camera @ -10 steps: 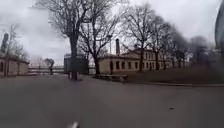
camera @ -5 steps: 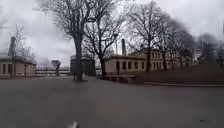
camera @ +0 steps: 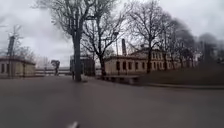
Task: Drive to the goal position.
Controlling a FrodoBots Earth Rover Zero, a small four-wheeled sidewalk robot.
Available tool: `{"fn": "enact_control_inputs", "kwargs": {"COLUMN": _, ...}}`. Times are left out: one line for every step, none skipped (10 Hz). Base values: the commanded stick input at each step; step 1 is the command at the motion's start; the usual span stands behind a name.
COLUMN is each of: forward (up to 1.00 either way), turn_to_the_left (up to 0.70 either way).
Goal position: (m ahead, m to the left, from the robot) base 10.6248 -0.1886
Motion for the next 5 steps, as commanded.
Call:
{"fn": "enact_control_inputs", "kwargs": {"forward": 1.00, "turn_to_the_left": 0.00}}
{"fn": "enact_control_inputs", "kwargs": {"forward": 1.00, "turn_to_the_left": 0.00}}
{"fn": "enact_control_inputs", "kwargs": {"forward": 1.00, "turn_to_the_left": 0.00}}
{"fn": "enact_control_inputs", "kwargs": {"forward": 1.00, "turn_to_the_left": 0.00}}
{"fn": "enact_control_inputs", "kwargs": {"forward": 1.00, "turn_to_the_left": 0.00}}
